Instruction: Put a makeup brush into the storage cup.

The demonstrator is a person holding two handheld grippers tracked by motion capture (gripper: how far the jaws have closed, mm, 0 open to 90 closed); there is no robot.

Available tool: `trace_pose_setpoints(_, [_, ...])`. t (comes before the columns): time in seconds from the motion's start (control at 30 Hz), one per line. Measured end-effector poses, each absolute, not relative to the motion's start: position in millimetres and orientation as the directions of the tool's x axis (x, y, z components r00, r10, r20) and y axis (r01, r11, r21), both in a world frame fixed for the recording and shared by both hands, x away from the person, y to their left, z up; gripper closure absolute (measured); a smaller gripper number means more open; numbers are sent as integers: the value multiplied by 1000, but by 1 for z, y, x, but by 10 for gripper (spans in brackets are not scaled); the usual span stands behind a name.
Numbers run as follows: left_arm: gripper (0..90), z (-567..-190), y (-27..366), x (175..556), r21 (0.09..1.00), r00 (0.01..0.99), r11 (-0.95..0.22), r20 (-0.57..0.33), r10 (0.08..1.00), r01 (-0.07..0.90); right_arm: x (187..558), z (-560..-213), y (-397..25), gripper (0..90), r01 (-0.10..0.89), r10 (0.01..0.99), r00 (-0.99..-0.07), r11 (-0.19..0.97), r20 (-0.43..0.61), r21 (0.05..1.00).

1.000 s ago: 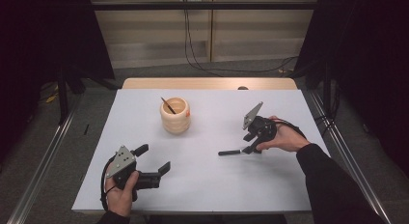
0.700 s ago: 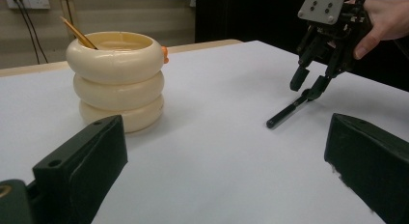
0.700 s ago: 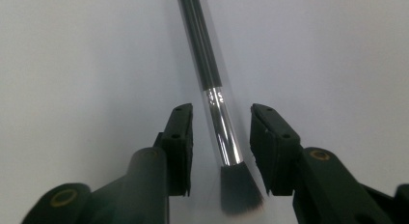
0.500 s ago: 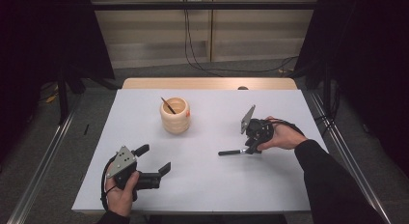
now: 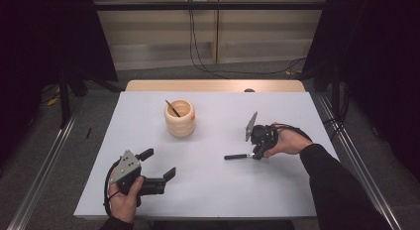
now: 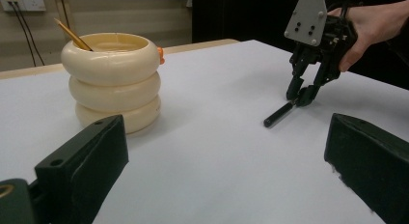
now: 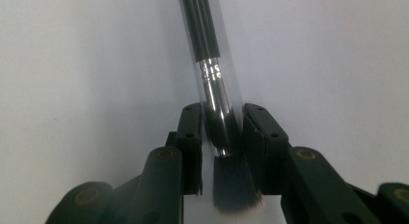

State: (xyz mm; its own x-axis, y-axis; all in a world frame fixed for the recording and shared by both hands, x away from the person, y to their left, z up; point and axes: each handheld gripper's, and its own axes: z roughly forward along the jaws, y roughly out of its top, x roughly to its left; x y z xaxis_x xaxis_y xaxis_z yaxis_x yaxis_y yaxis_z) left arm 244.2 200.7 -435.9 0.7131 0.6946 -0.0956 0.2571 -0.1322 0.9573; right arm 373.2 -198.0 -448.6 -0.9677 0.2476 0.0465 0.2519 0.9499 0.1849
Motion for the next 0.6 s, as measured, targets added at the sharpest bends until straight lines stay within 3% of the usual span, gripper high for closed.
trace_pose_setpoints(0.33, [15,-436,200,244,958,719,-140,-86,689,250,374,-449,-195,776,293,290,-956,940,39,177])
trace_pose_setpoints(0.6, [15,-436,200,244,958,718,-136,-91,690,252,374,-449,-197,779,311,310,-950,931,37,189])
